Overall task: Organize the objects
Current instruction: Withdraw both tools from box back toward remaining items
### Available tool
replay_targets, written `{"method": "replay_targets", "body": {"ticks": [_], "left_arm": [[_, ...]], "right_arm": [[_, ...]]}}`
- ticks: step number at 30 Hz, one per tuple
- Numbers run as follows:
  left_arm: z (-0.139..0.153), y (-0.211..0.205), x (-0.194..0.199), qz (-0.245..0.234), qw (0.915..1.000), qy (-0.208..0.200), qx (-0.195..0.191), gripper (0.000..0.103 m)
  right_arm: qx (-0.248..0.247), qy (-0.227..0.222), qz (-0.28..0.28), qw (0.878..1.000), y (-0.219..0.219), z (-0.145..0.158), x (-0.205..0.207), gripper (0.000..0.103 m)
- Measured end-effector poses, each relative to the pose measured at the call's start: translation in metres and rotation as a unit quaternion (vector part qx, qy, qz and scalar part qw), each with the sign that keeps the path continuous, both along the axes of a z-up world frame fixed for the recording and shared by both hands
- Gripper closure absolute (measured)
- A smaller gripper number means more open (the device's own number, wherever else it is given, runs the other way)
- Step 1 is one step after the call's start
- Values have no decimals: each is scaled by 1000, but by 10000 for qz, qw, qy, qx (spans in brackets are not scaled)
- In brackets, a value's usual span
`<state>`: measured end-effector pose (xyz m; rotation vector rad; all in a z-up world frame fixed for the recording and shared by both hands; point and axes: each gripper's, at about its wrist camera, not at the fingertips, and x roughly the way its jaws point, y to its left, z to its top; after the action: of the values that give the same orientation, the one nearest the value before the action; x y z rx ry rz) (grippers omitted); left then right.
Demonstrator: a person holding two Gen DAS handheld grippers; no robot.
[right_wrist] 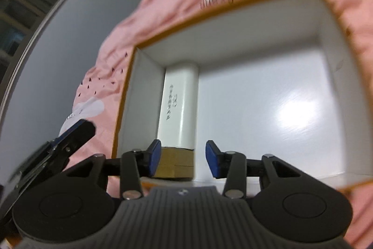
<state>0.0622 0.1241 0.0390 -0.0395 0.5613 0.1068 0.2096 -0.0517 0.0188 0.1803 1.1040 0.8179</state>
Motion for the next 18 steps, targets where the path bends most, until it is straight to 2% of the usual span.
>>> {"method": "replay_targets", "body": {"ticks": [2,5,8,10,14,16,18], "left_arm": [[1,0,-19,-120,9988,-30,478,79],[-2,2,-43,-284,9927,-8,1176,73],[-10,13,-61,-288,9878,277,1508,69],[-16,20,-71,-178,9848,483,1656,69],[-33,34,-79,70,9799,823,1818,69],[-41,38,-77,193,9735,1111,1991,69],[-43,41,-76,432,9679,1165,2186,68]], "right_arm": [[-83,-438,-87,9990,-28,12,-11,58],[-203,-1014,-260,9943,-40,1,-32,58],[-260,-1381,-352,9894,-63,-6,-57,57],[-342,-1425,-403,9884,-76,-11,-71,51],[-565,-1316,-461,9886,-96,-21,-90,51],[-632,-1227,-470,9893,-103,-25,-95,51],[-689,-1210,-494,9890,-109,-27,-99,51]]}}
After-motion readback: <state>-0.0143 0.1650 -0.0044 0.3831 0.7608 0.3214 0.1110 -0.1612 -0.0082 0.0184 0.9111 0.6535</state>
